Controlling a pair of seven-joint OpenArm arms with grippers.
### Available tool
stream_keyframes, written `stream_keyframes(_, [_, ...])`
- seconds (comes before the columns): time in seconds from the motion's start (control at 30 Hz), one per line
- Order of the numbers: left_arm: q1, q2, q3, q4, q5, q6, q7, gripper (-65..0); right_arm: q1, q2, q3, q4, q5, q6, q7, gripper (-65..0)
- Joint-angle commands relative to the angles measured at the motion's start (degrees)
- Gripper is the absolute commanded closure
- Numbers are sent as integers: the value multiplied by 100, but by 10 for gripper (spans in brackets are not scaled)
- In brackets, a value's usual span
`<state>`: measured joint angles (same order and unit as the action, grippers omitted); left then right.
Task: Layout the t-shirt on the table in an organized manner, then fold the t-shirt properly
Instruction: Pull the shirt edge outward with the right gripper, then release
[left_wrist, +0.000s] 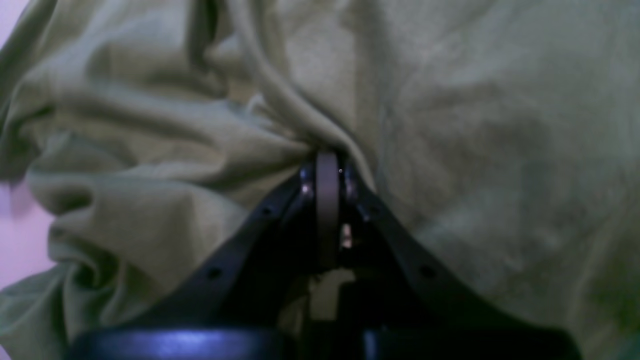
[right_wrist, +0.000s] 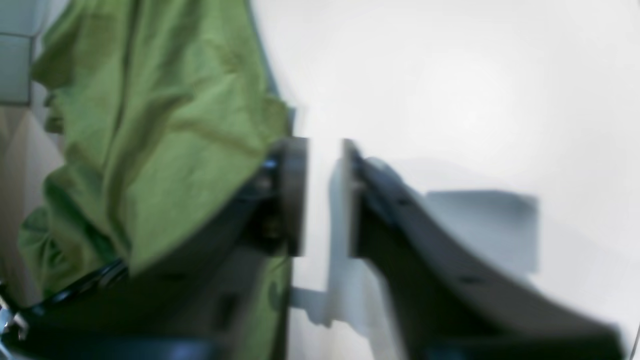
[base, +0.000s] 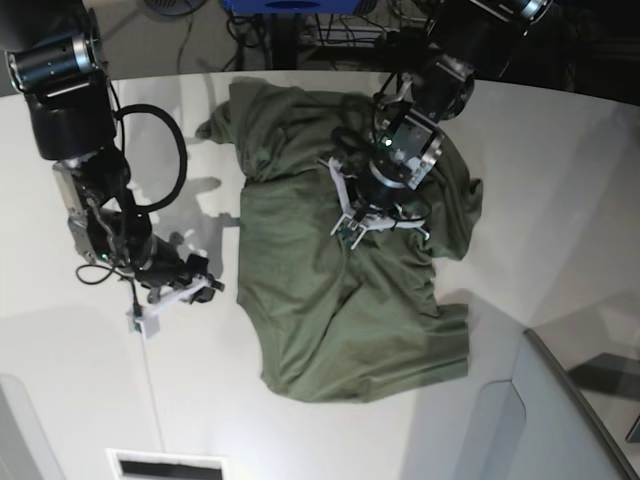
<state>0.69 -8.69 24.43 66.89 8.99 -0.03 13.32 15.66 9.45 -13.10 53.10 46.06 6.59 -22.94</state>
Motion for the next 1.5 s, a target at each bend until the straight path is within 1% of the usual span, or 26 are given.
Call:
stream_keyframes(0.0, [67,-94,-3,190,2,-98,360,0,170,9,14,83,75,75,100,-269])
stream_keyframes(0.07, [138,-147,-12,515,-33,-98,387,0,205,0,14,83,75,75,100,-363])
stream_keyframes(0.1, [147,-147,-12,629,-25,-98,395,0,205,-9,14,83,75,75,100,-392])
stream_keyframes(0.17, [147,-147,-21,814,-7,-89,395,0,214,-97,5,92,75,84,92,-414])
stream_keyframes(0.27, [129,-147,-73,1016,-7,-89,404,0,223,-202,-127,92,66,84,57,-404])
stream_keyframes(0.33, [155,-111,-311,1122,2,-89,404,0,267,-202,-496,83,66,84,-23,-405])
stream_keyframes(0.43, [182,-120,-574,1306,2,-89,404,0,337,-211,-892,-5,93,75,13,-405])
stream_keyframes(0.5, [270,-147,-759,1456,2,-89,404,0,364,-317,-945,-233,84,75,13,-405])
stream_keyframes(0.57, [428,-164,-1075,1676,10,-98,404,0,425,-343,-945,-453,75,75,21,-408])
stream_keyframes(0.7, [911,-384,-1559,2045,10,-115,404,0,443,-369,-971,-620,75,75,92,-410])
stream_keyframes(0.8, [1281,-630,-1814,2124,10,-115,404,0,443,-369,-989,-646,75,75,250,-405])
stream_keyframes(0.87, [1509,-709,-2043,2115,-33,-115,404,0,469,-387,-989,-734,75,75,259,-402])
stream_keyframes(0.9, [1606,-744,-2174,2115,-42,-115,404,0,504,-440,-989,-787,75,75,259,-390])
stream_keyframes(0.93, [1685,-753,-2315,2115,-42,-115,387,0,531,-475,-989,-875,75,75,259,-365])
stream_keyframes(0.97, [1790,-762,-2473,2141,-42,-115,369,0,548,-519,-980,-980,75,75,259,-315])
stream_keyframes(1.0, [1852,-762,-2623,2159,-42,-115,360,0,610,-528,-971,-1077,75,75,259,-258])
stream_keyframes(1.07, [1914,-753,-2904,2177,-51,-115,360,0,689,-572,-989,-1253,93,75,259,-116])
stream_keyframes(1.1, [1922,-744,-3027,2177,-51,-124,360,0,698,-624,-962,-1297,75,75,250,-35])
stream_keyframes(1.13, [1922,-744,-3141,2177,-51,-124,360,0,733,-633,-962,-1306,75,75,250,0])
stream_keyframes(1.17, [1922,-736,-3229,2185,-51,-124,360,0,759,-633,-953,-1306,75,75,241,0])
stream_keyframes(1.2, [1922,-736,-3317,2185,-51,-124,360,0,777,-633,-953,-1306,75,75,241,-17])
stream_keyframes(1.23, [1922,-736,-3396,2185,-51,-124,360,0,777,-598,-953,-1279,93,75,232,-9])
stream_keyframes(1.27, [1922,-736,-3467,2185,-51,-124,360,0,777,-501,-953,-1262,101,75,232,0])
stream_keyframes(1.37, [1887,-736,-3643,2185,-51,-124,360,0,759,-255,-953,-963,101,49,215,0])
stream_keyframes(1.47, [1870,-753,-3792,2185,-51,-124,360,0,733,132,-804,-515,110,40,-146,0])
